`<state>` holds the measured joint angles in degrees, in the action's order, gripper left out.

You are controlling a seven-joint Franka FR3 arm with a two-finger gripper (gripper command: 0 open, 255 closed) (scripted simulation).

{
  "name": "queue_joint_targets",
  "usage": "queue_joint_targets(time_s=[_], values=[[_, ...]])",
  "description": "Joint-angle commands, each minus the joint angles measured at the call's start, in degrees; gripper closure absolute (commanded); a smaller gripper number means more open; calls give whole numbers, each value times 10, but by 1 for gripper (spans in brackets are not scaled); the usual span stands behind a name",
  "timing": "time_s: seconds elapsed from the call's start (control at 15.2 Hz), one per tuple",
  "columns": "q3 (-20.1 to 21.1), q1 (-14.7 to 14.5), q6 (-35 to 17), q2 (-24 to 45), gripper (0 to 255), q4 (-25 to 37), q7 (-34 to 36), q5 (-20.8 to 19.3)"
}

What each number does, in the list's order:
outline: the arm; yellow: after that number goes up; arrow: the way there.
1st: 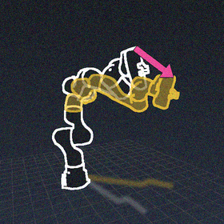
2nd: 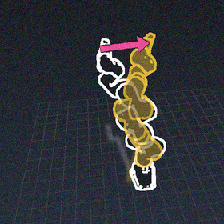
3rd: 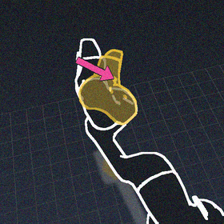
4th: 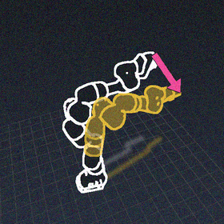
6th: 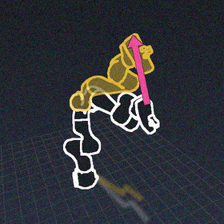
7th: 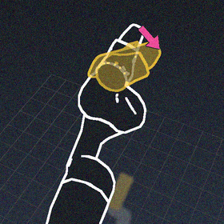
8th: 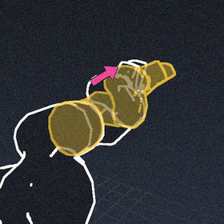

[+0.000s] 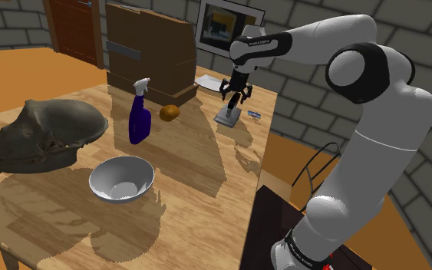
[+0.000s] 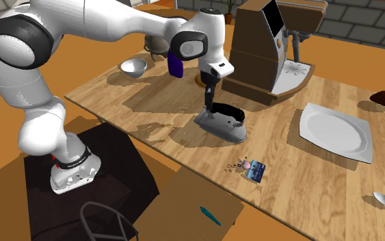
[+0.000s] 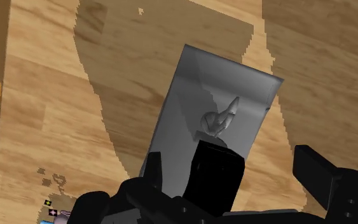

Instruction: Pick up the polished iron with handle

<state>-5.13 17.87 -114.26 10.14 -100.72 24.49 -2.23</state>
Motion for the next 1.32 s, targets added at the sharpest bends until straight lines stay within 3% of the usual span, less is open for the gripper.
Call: queue_joint_targets(time_s=[0.0, 0.2, 0.26, 0.86, 1.25], values=[[0, 0, -14, 3, 0, -11, 0, 0], [0, 1, -26, 5, 0, -20, 1, 0], [-1, 1, -26, 4, 255, -21, 0, 0], [0, 1, -26, 6, 255, -20, 1, 0], [0, 0, 18, -4, 255, 15, -1, 0]])
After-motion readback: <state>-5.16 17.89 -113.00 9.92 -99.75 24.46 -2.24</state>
